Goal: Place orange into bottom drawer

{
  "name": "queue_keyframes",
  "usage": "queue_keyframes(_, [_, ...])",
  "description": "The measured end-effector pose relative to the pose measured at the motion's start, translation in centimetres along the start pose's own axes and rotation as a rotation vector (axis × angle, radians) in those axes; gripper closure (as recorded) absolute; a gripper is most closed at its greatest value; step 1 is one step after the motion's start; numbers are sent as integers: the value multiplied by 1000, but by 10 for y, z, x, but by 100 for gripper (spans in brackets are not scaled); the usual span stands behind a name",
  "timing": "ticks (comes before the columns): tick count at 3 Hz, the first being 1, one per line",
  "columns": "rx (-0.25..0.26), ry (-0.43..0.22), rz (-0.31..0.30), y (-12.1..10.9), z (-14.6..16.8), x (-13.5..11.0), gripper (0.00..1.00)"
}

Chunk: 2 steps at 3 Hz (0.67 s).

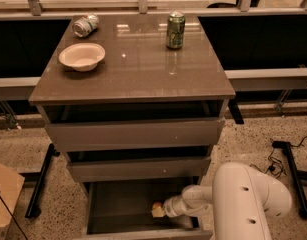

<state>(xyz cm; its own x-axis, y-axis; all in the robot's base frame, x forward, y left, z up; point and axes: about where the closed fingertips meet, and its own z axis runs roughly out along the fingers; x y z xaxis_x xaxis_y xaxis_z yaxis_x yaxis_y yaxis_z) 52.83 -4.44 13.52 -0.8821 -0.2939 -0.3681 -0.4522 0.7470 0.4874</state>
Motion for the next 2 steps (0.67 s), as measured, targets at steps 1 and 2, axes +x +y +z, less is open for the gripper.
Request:
queue_keyframes(1, [-3, 3, 0, 2, 2, 1, 1])
queue_keyframes(2, [-4, 3, 0, 2, 2, 2, 0])
